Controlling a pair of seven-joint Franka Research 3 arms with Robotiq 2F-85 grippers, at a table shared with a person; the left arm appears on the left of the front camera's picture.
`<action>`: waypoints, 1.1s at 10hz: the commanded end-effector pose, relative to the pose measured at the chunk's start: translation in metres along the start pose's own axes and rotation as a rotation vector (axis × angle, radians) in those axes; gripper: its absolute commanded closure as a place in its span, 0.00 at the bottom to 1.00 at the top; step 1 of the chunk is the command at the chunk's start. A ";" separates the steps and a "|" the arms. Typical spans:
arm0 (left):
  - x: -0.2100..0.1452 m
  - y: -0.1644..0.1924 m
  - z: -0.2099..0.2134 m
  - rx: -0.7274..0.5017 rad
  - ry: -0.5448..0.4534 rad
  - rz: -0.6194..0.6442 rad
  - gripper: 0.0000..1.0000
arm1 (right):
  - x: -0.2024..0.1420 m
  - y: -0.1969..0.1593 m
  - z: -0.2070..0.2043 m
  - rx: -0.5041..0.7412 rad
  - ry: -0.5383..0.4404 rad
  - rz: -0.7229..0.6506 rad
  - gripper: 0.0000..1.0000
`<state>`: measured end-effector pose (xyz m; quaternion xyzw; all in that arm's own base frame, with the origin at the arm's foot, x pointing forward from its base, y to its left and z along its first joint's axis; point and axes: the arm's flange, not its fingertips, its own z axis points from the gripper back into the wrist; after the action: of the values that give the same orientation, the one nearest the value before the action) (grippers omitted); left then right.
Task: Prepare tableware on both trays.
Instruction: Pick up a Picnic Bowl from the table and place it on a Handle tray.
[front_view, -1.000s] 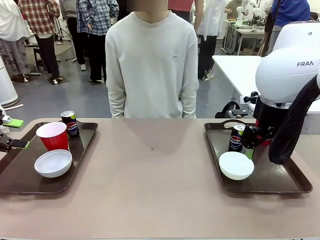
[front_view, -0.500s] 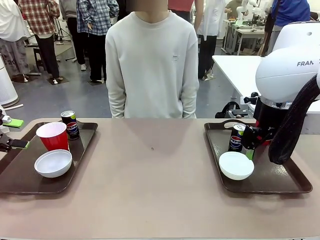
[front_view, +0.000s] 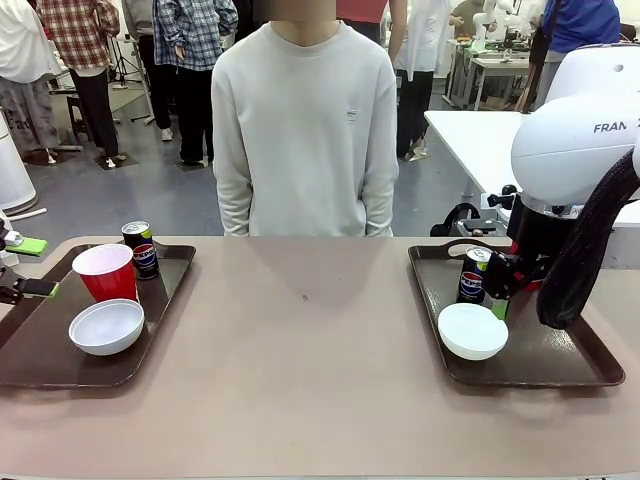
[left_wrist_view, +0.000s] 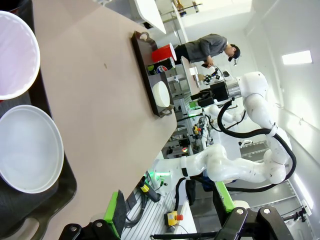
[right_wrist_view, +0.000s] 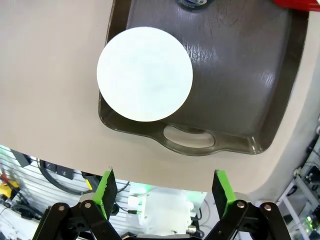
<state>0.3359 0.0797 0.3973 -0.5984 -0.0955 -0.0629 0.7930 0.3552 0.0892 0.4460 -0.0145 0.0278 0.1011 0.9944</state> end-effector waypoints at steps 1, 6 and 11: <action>-0.001 0.000 0.000 -0.015 -0.016 -0.025 0.08 | -0.025 0.020 0.008 0.293 -0.029 0.078 0.00; -0.001 0.000 0.000 -0.015 -0.016 -0.025 0.08 | -0.115 0.004 0.052 1.369 -0.391 0.150 0.00; -0.001 0.000 0.000 -0.015 -0.016 -0.025 0.08 | -0.128 -0.045 -0.006 1.489 -0.253 -0.033 0.00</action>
<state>0.3359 0.0799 0.3974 -0.5984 -0.0957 -0.0626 0.7930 0.2922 -0.0147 0.5283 0.6772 -0.0447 0.0532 0.7326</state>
